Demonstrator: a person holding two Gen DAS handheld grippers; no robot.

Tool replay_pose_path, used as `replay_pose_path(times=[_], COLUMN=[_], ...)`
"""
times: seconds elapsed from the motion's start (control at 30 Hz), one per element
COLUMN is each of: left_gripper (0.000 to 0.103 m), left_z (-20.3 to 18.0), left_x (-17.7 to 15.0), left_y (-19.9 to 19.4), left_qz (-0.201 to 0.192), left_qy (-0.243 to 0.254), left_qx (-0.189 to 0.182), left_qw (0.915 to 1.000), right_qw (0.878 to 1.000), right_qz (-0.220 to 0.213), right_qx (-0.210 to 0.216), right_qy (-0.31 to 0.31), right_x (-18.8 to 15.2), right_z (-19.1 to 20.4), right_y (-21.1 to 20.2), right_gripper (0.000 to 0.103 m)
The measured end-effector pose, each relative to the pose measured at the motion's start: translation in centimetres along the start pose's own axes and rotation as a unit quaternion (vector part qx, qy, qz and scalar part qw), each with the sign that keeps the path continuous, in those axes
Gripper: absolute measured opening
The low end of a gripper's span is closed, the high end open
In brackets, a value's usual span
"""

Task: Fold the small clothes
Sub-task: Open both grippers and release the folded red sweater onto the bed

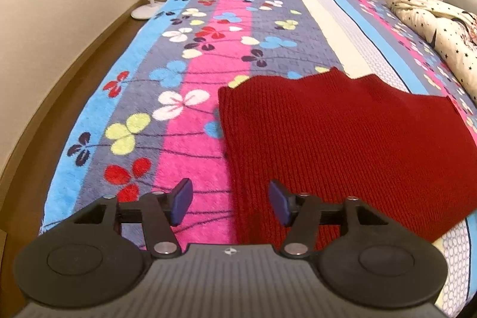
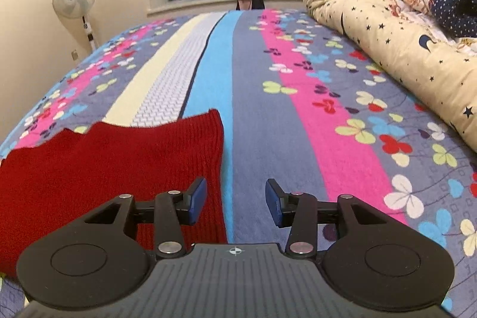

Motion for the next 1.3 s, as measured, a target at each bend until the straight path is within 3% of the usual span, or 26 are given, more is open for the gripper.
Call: replay_pose_path(times=[0.13, 0.33, 0.57, 0.87, 1.17, 1.3], left_gripper=[0.071, 0.071, 0.072, 0.072, 0.072, 0.072], left_z=[0.3, 0.2, 0.1, -0.1, 0.1, 0.5], left_x=[0.2, 0.2, 0.3, 0.6, 1.0, 1.0], left_y=[0.0, 0.2, 0.5, 1.0, 1.5, 1.8], left_qz=[-0.003, -0.001, 0.002, 0.005, 0.005, 0.008], left_qy=[-0.005, 0.001, 0.003, 0.004, 0.004, 0.001], left_qx=[0.006, 0.011, 0.014, 0.016, 0.023, 0.029], left_qw=[1.0000, 0.9999, 0.9999, 0.9999, 0.9997, 0.9996], right_qw=[1.000, 0.999, 0.997, 0.995, 0.979, 0.974], right_qz=[-0.017, -0.037, -0.055, -0.029, -0.033, -0.022], right_qx=[0.006, 0.009, 0.025, 0.087, 0.140, 0.167], right_qy=[0.006, -0.004, -0.048, -0.051, -0.141, -0.151], right_x=[0.5, 0.8, -0.2, -4.2, -7.3, -8.0], right_z=[0.6, 2.1, 6.5, 13.6, 20.4, 22.3], right_y=[-0.6, -1.2, -2.2, -2.7, -3.1, -3.0], right_gripper=[0.046, 0.046, 0.046, 0.046, 0.045, 0.021])
Point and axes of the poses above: each gripper's, at about its wrist camera, not at the fingertips, and y roughly the way its jaws point, z to its left, x to its top, the point moved 8 cm from there along y, roughly the way its jaws point, and after that the axes turned 10 degrees about y, right-handed, at the moved point
